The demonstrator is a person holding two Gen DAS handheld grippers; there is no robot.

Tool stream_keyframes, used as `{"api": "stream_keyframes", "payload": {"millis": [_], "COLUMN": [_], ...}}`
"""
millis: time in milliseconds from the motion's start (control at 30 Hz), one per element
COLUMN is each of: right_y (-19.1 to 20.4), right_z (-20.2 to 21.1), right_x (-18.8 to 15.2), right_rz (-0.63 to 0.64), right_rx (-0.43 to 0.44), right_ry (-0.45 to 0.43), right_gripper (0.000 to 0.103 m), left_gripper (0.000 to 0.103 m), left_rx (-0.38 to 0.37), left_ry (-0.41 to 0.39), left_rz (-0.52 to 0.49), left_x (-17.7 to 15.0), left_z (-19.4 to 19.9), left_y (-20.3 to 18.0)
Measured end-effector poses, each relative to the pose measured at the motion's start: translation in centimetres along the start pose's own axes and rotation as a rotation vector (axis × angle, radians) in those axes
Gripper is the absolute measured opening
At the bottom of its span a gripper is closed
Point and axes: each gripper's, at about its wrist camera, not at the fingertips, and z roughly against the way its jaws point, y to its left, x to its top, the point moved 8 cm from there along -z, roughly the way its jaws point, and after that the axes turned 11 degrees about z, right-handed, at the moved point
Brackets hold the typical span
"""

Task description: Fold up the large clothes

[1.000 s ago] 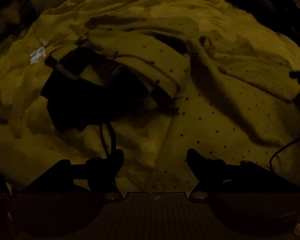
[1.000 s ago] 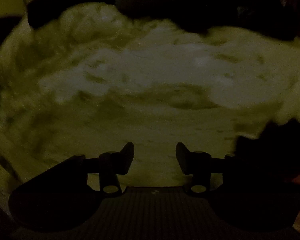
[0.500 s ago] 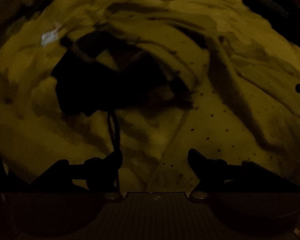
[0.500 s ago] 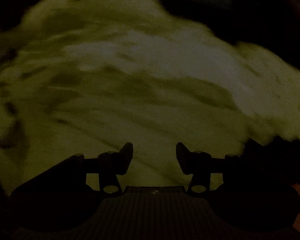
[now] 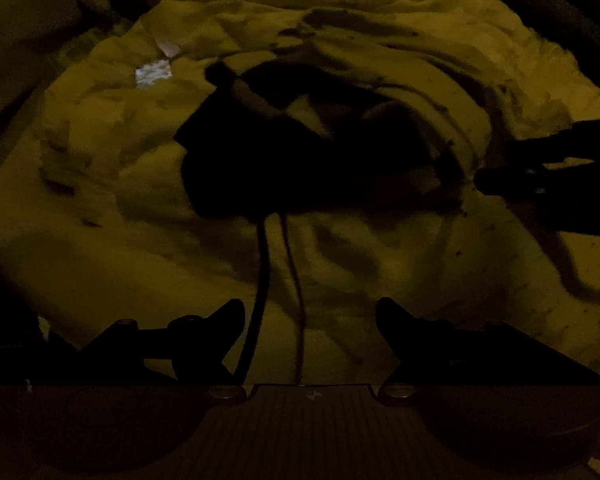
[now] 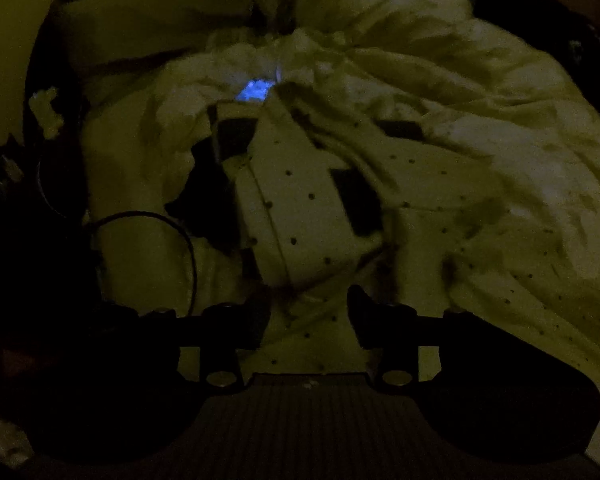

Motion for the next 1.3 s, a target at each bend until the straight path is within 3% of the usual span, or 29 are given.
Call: {"api": "stream_keyframes", "payload": {"millis": [167, 233, 267, 367, 467, 533, 600, 700, 833, 933, 1033, 1133, 1200, 1300], "right_y": [-0.1, 0.2, 0.3, 1.2, 1.1, 0.4, -0.5, -2.1, -5.4, -7.9, -9.0, -9.8, -10.5, -11.4], "right_z": [-2.2, -2.5, -2.7, -1.4, 2.1, 5.4, 9.4, 14.9, 19.3, 20.8, 22.2, 22.9, 23.0, 23.0], "right_x": [0.7, 0.9, 0.9, 1.9, 4.2, 7.1, 10.9, 15.9, 20.6, 21.5, 21.3, 20.9, 20.7, 20.3], "right_rz": [-0.034, -0.023, -0.009, 0.03, -0.035, -0.167, -0.387, -0.544, -0.603, -0.659, -0.715, -0.693, -0.702, -0.72], "right_rx": [-0.04, -0.073, -0.091, -0.086, -0.045, 0.036, 0.251, 0.492, 0.587, 0.649, 0.766, 0.705, 0.699, 0.681], "right_ry": [0.047, 0.06, 0.067, 0.044, -0.029, -0.121, -0.223, -0.418, -0.545, -0.623, -0.696, -0.703, -0.714, -0.719], "right_gripper": [0.037, 0.018, 0.004, 0.002, 0.002, 0.002, 0.002, 0.002, 0.002, 0.002, 0.002, 0.002, 0.002, 0.002], "left_gripper": [0.103, 0.103, 0.103, 0.103, 0.103, 0.103, 0.103, 0.103, 0.103, 0.103, 0.103, 0.103, 0.103, 0.103], "left_rx": [0.017, 0.011, 0.007, 0.0, -0.017, -0.021, -0.025, -0.04, -0.076, -0.106, -0.193, -0.379, -0.519, -0.643], "left_ry": [-0.024, -0.03, -0.034, -0.042, -0.034, -0.024, -0.01, -0.002, -0.005, -0.075, -0.181, -0.28, -0.343, -0.342], "left_rz": [-0.004, -0.004, -0.005, -0.003, 0.006, 0.008, 0.007, 0.01, 0.043, 0.055, 0.057, 0.028, -0.062, -0.22], "left_x": [0.5, 0.8, 0.9, 1.2, 1.3, 1.3, 1.5, 1.8, 2.6, 3.8, 5.4, 6.9, 7.6, 8.1], "left_z": [0.1, 0.2, 0.2, 0.3, 0.0, -0.2, -0.6, -0.9, -0.7, 0.9, 3.5, 6.8, 9.1, 10.3], "left_y": [1.4, 1.7, 1.9, 2.0, 2.0, 2.1, 2.0, 1.5, 0.7, -0.3, -1.9, -5.1, -8.6, -14.0]}}
